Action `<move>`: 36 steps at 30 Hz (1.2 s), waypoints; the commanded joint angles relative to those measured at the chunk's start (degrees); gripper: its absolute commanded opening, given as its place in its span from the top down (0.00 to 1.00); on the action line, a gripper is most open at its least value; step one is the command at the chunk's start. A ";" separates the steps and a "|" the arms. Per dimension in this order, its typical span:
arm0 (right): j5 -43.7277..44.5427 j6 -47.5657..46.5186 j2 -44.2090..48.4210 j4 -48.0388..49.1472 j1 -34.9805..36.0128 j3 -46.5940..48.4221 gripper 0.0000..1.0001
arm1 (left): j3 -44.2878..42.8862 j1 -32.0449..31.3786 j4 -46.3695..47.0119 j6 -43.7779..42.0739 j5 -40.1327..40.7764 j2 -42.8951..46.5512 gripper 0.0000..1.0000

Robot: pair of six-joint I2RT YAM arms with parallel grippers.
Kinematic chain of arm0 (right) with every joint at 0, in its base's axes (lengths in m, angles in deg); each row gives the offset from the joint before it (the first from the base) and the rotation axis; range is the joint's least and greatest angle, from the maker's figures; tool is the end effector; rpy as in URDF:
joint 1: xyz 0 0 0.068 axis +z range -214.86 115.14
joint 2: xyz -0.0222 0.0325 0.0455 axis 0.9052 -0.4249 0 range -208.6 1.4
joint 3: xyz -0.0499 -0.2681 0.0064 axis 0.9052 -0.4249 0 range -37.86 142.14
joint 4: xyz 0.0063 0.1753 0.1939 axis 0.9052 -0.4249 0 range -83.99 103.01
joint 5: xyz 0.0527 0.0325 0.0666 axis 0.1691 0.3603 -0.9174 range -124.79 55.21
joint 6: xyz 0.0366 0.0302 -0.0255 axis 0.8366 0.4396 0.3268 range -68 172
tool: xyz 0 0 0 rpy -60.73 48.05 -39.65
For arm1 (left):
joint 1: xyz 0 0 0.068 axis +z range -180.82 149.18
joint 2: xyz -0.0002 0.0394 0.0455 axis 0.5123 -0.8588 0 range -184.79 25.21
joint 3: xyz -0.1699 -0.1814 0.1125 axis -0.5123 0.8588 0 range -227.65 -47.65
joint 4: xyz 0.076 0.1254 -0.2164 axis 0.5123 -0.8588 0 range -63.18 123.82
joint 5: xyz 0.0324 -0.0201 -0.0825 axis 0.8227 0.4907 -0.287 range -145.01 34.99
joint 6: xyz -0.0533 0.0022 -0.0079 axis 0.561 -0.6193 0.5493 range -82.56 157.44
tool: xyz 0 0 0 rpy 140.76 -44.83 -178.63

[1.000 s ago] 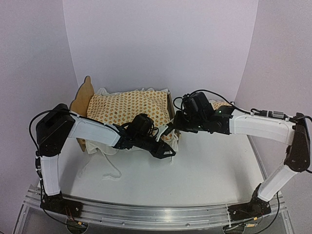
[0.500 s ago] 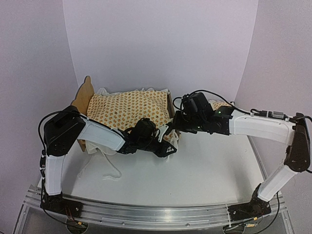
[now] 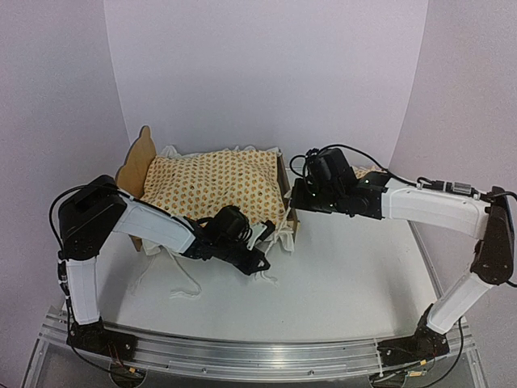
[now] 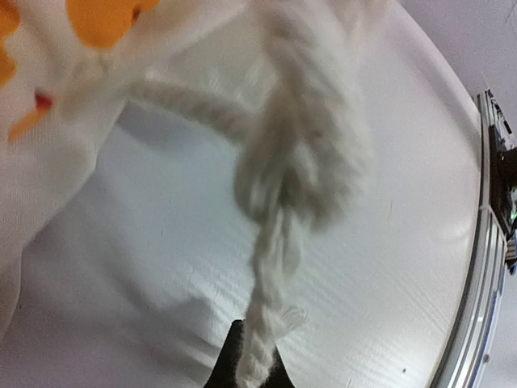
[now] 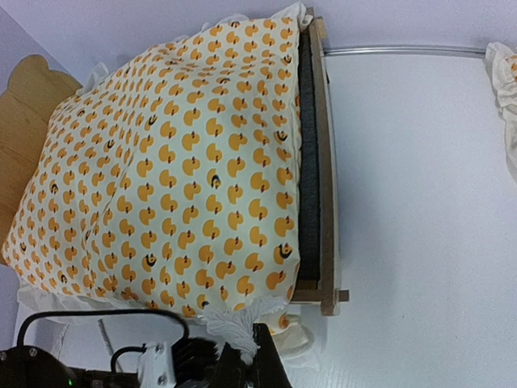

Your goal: Set up the pet bed

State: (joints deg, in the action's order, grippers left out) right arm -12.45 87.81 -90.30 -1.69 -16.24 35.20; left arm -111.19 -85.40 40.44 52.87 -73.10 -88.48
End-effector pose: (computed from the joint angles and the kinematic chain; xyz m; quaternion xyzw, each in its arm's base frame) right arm 0.2537 0.2675 0.2972 -0.0049 0.8684 0.1865 0.4594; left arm 0.2272 -0.3383 0.1313 0.3625 0.8342 -0.3418 0.2363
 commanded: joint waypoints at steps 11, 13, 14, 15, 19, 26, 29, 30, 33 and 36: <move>7.03 -16.61 -4.69 0.82 -11.02 16.10 1.00 | 11.86 -0.20 -13.94 -36.65 2.58 11.12 1.00; 7.47 -17.77 -5.92 0.85 -12.91 17.66 1.00 | 11.82 -0.40 -14.92 -42.94 4.03 10.33 1.00; 7.50 -18.61 -6.80 0.83 -13.68 18.60 1.00 | 11.95 -0.52 -15.07 -46.70 5.76 9.61 1.00; 7.34 -19.44 -7.79 0.83 -14.39 19.55 1.00 | 12.07 -0.61 -15.06 -50.03 7.50 8.85 1.00; 4.59 -21.97 -11.95 1.00 -15.93 24.33 1.00 | 12.23 -0.64 -13.60 -58.31 12.82 5.95 1.00; 3.38 -22.81 -14.49 0.99 -18.86 29.30 1.00 | 18.70 -1.47 -12.69 -69.33 14.81 6.17 1.00; 2.90 -23.10 -15.46 0.92 -19.75 30.07 1.00 | 20.83 -1.49 -11.39 -71.81 15.69 6.97 1.00; 2.56 -23.01 -15.66 0.94 -19.90 30.04 1.00 | 21.11 -1.49 -11.16 -72.11 15.64 6.95 1.00; 1.08 -22.72 -15.62 0.51 -19.99 29.40 1.00 | 20.86 -1.50 -11.07 -71.32 14.81 6.80 1.00; 1.28 -22.66 -14.26 0.20 -20.24 27.48 1.00 | 19.87 -1.63 -12.30 -70.00 13.85 6.73 1.00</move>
State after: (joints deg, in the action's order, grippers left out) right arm -15.03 65.63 -106.48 -7.52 -33.81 61.05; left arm -94.31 -86.28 43.09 -15.63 -57.71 -79.60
